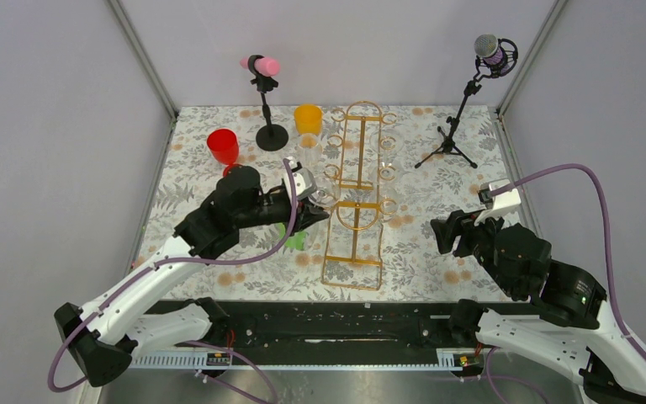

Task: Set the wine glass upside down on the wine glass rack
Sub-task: Turn the wine glass upside down at the wine rack.

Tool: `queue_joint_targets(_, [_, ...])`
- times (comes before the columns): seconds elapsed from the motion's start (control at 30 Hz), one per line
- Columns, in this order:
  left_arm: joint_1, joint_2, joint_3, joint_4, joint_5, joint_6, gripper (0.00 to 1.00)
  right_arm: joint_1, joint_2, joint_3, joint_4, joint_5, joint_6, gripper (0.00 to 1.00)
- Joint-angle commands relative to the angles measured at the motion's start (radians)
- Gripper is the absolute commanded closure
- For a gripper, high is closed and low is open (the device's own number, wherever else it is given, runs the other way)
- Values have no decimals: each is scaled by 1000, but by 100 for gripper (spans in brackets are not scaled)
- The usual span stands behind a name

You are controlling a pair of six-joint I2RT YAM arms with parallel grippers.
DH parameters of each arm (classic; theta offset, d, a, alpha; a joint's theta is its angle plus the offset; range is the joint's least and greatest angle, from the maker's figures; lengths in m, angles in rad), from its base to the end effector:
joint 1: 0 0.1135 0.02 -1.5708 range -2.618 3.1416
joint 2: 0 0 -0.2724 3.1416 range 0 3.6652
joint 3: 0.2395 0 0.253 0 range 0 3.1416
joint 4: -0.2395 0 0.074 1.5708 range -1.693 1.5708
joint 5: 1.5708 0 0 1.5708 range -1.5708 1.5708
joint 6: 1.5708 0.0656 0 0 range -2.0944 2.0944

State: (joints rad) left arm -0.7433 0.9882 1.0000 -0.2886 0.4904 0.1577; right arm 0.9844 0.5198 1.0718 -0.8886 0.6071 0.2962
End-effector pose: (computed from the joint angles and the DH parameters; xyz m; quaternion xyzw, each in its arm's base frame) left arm 0.1573 -0.1865 0.3678 0.4688 0.6331 -0.3542 0.5040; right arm 0.0766 0.0477 0.3866 -0.0997 0.7910 0.1344 0.5885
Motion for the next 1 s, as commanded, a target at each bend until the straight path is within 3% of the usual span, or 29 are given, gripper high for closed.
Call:
queue_joint_targets(0.0, [-8, -4, 25, 53, 30, 4, 100, -7, -10, -5, 19, -6, 9, 34])
queue_joint_targets(0.73, [-59, 85, 54, 9, 0, 56, 100, -8, -27, -33, 20, -16, 16, 34])
queue_joint_targets(0.83, [-58, 82, 46, 9, -13, 54, 93, -8, -25, -33, 20, -19, 16, 34])
queue_joint_targets(0.97, [-59, 74, 23, 26, -26, 44, 75, -9, -27, -33, 19, -19, 15, 34])
